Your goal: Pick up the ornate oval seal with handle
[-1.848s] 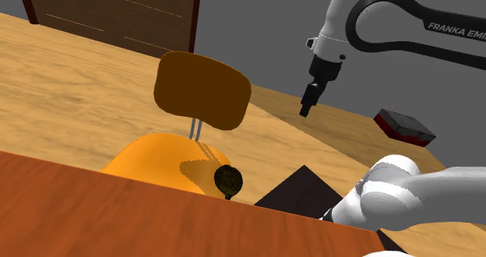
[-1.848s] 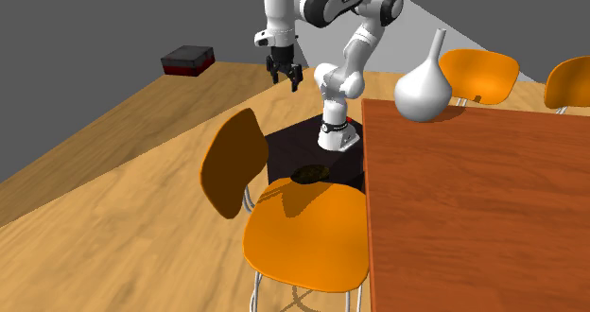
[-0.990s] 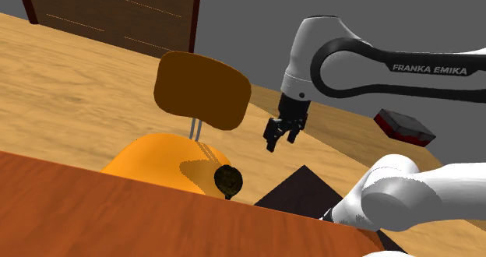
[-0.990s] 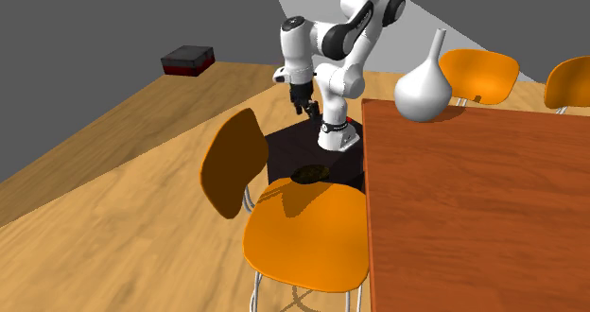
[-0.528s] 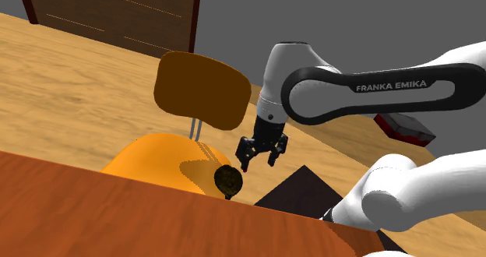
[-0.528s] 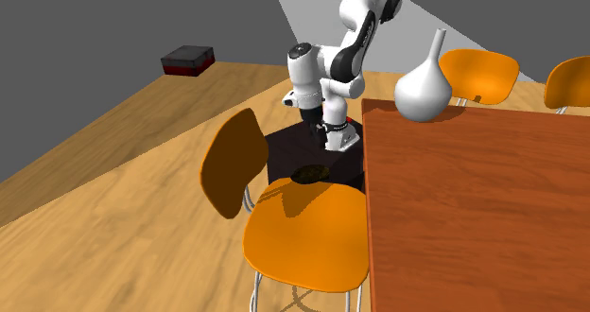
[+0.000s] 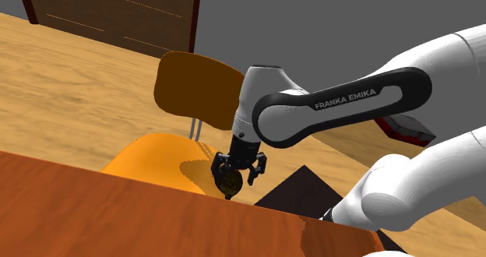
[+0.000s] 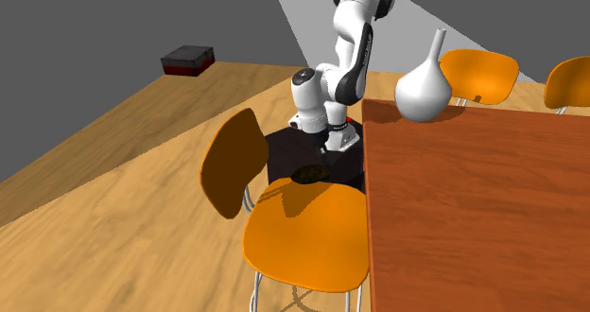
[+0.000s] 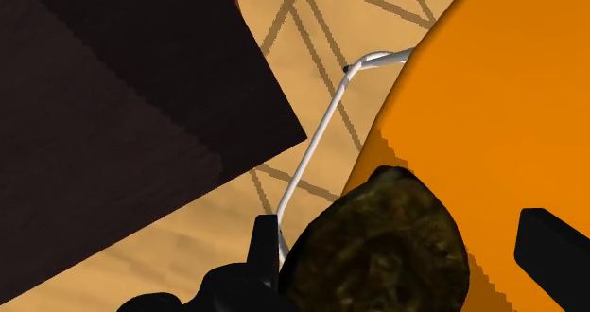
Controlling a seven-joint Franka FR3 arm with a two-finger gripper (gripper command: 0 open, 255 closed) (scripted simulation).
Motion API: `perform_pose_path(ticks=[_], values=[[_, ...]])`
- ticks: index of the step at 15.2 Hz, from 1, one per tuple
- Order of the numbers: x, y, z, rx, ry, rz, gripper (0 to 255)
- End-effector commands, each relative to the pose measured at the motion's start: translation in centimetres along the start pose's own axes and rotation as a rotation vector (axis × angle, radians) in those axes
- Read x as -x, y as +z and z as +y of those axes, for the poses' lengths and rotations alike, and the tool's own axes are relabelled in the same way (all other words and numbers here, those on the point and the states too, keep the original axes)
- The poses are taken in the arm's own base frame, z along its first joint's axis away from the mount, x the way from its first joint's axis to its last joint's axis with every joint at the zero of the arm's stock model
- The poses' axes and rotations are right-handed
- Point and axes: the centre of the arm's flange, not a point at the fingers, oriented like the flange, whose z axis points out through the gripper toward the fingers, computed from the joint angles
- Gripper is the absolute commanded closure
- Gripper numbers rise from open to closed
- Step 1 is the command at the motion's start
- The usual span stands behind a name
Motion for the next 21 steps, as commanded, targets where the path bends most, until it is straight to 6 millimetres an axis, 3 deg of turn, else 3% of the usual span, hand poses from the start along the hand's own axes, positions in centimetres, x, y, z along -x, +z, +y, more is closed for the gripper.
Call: perform_pose_path(ticks=[1,6,7,16,21], values=[[-0.3,1.2,-0.2,-0.002,0.004,0.0,0],[-0.8,3.0,-0.1,-0.002,0.004,0.0,0],[-0.7,3.0,-0.1,-0.002,0.004,0.0,255],[-0.8,3.0,-0.1,-0.002,0.004,0.0,255],[-0.2,0.4,-0.2,-0.002,0.004,0.0,255]])
